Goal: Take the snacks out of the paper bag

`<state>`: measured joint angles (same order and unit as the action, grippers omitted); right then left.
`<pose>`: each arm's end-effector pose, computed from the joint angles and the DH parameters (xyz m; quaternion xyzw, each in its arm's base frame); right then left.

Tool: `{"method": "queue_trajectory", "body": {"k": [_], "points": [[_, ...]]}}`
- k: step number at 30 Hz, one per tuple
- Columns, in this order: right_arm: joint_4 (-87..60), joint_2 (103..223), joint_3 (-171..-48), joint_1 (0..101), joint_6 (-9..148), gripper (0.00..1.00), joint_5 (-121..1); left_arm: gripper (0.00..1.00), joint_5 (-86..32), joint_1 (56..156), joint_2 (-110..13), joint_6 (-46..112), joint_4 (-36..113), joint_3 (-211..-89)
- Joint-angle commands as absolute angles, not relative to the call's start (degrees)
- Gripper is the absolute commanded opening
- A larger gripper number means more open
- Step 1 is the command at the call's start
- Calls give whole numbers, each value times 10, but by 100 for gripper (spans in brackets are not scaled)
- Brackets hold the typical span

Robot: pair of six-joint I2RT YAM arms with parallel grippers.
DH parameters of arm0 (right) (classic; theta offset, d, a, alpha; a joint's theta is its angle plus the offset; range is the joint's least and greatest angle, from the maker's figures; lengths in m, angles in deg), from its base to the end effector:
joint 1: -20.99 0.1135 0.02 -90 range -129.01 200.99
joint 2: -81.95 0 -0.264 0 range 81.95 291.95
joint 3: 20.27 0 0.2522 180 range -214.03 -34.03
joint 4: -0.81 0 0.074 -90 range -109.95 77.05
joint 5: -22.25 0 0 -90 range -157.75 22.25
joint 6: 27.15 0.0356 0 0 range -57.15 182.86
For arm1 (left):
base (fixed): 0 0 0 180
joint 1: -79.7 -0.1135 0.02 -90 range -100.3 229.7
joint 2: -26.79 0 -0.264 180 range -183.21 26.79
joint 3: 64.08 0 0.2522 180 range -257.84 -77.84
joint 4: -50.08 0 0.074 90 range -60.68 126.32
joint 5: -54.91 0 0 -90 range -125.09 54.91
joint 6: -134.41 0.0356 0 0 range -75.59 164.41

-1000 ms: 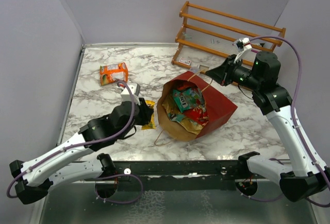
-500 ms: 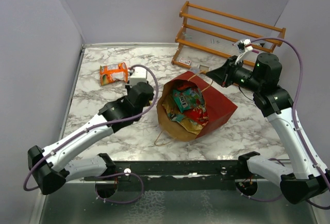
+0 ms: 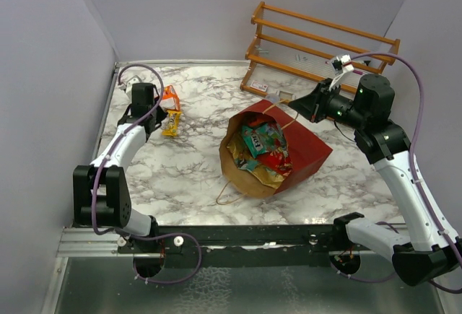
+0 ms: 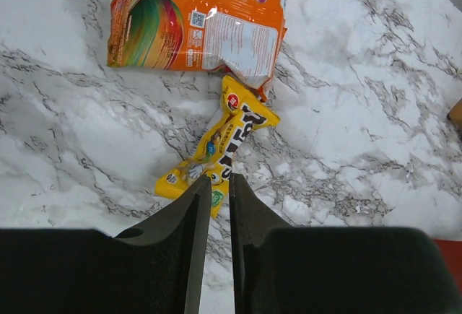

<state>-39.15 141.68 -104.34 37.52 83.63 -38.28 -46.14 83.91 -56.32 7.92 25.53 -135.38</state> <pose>0.2038 0.0788 0.4172 -0.1251 0.7756 0.3790 0.4891 0.3226 -0.0169 0.2594 -0.2887 0.8412 -0.0756 0.4509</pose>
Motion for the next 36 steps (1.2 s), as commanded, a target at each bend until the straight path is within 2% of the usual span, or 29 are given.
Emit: {"method": "queue_trajectory", "body": {"k": [1, 10, 14, 19, 23, 29, 36], "points": [[-399, 1409, -1052, 376, 838, 2, -383, 21, -379, 817, -546, 47, 301, -1333], [-386, 1412, -1040, 376, 838, 2, -373, 46, -169, 842, -353, 15, 341, -1159], [-378, 1415, -1034, 376, 840, 2, -366, 54, -224, 935, -217, -24, 296, -1110], [-370, 1416, -1026, 376, 842, 2, -363, 55, -298, 1075, -150, -96, 291, -1072], [-369, 1417, -1026, 376, 842, 2, -360, 55, -390, 1218, -191, -98, 301, -1092], [-373, 1416, -1029, 376, 842, 2, -360, 53, -609, 1410, -361, -90, 273, -1184], [-379, 1415, -1035, 376, 843, 2, -362, 53, -708, 1425, -527, -142, 219, -1277]]}}
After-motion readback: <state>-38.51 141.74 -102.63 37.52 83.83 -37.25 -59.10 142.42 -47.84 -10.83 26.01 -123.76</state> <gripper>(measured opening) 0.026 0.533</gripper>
